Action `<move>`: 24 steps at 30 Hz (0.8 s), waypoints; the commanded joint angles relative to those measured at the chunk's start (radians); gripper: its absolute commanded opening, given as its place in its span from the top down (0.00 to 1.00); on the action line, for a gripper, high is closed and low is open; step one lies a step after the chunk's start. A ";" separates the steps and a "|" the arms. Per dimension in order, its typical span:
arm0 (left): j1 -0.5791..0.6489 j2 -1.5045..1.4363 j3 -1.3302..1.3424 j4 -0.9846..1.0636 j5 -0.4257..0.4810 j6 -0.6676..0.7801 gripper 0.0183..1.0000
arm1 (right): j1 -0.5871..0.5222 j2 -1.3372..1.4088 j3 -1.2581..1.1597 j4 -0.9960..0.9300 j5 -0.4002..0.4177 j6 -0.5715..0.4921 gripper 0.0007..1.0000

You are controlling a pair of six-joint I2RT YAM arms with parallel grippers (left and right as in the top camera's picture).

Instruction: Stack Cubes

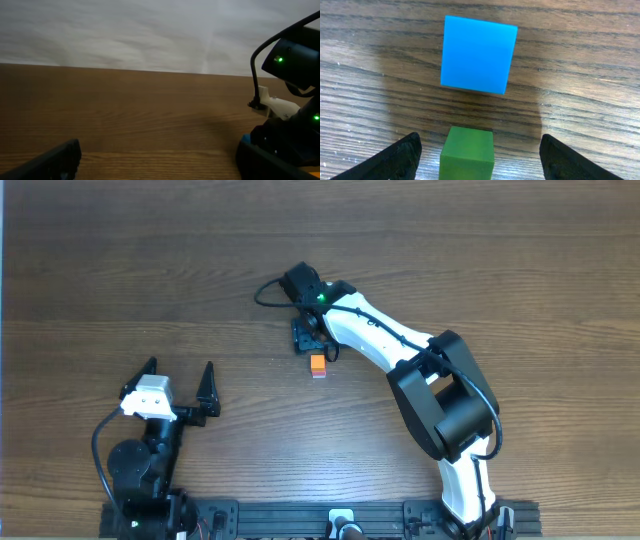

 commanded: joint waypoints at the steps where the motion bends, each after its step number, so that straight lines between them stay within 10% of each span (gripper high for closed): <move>1: 0.005 -0.007 -0.008 0.000 -0.002 0.012 0.00 | 0.013 0.012 0.000 -0.002 0.036 -0.010 0.25; 24: 0.005 -0.007 -0.008 0.000 -0.002 0.012 0.00 | 0.024 0.012 0.000 -0.002 0.030 0.002 0.52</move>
